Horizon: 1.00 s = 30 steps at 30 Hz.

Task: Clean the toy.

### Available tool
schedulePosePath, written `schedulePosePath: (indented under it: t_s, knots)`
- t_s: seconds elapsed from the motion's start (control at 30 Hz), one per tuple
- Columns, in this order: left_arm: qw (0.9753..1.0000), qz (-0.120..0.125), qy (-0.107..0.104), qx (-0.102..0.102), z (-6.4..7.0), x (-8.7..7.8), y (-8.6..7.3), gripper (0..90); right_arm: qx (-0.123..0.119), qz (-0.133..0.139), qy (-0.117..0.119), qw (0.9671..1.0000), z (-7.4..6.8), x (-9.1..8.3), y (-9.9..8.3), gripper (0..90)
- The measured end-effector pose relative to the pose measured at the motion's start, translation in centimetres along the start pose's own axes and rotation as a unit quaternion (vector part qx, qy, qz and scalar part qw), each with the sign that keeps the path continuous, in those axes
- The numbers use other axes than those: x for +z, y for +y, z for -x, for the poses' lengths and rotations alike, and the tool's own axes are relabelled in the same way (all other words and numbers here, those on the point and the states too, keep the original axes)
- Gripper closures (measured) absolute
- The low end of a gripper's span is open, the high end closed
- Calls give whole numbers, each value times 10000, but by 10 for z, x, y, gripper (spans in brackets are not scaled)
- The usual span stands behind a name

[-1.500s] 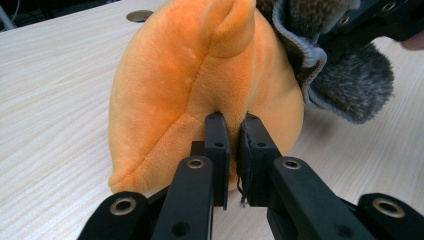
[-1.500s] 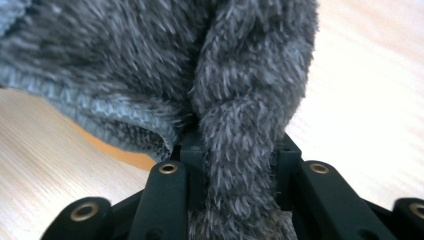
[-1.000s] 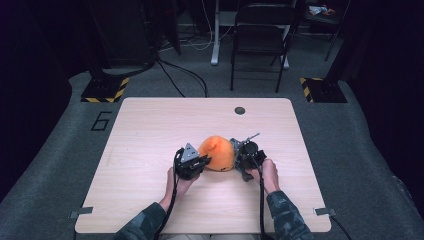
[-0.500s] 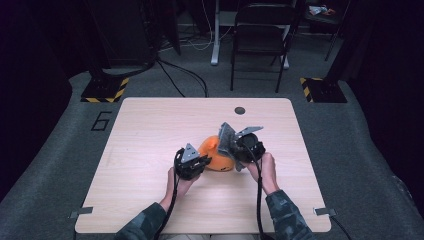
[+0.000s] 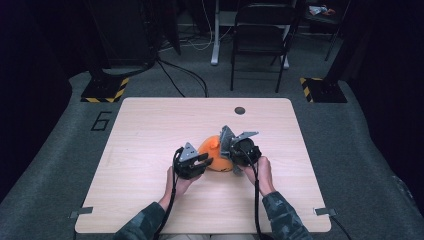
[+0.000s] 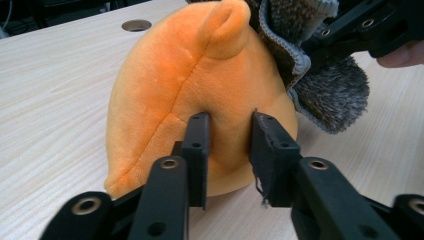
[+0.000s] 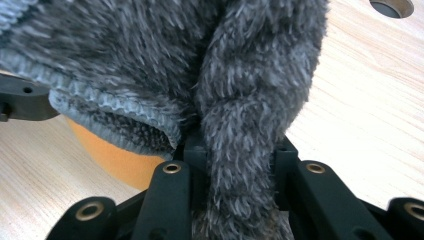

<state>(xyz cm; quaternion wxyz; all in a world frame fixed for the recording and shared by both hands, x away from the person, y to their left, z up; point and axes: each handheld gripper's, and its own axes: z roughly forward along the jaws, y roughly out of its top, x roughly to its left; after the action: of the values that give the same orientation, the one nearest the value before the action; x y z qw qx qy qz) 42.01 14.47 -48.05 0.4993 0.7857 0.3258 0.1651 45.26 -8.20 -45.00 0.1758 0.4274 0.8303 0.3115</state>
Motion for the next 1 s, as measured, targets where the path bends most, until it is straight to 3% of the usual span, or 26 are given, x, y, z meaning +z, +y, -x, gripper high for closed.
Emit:
schedulePosePath:
  t_s: [0.2,0.33,0.37,0.4,0.43,0.47,0.5,0.6,0.73,0.87,0.93,1.0]
  knots:
    - [9999,75,64,-94,-7,-6,2,521,25,-16,19,10000,1,1,-1,705]
    - [9995,74,219,-210,-22,-12,2,475,22,4,36,10000,3,2,-2,705]
    - [9993,63,208,-320,-32,-14,-1,467,10,-6,59,10000,4,2,-2,705]
    - [9993,63,208,-320,-32,-14,-1,456,10,-6,59,10000,4,2,-2,705]
    - [9991,-67,125,-396,-41,-13,-5,447,26,-13,71,10000,5,2,-2,705]
    - [9991,-67,125,-396,-41,-13,-5,440,26,-13,71,10000,5,2,-2,705]
    - [9985,-113,12,-528,-47,-10,-9,436,39,-14,73,10000,6,3,-3,705]
    - [9982,-257,-54,-530,-48,-6,-11,436,43,-30,80,10000,7,3,-3,705]
    - [9987,-208,-101,-451,-44,2,-13,600,36,-35,83,10000,8,3,-3,705]
    - [9991,-146,13,-394,-38,4,-14,787,64,-22,46,10000,9,2,-3,704]
    - [9990,-121,71,-432,-35,4,-14,809,113,1,49,9999,10,0,-3,704]
    - [9994,-95,184,-282,-31,2,-11,837,109,4,32,9999,12,-3,-1,703]
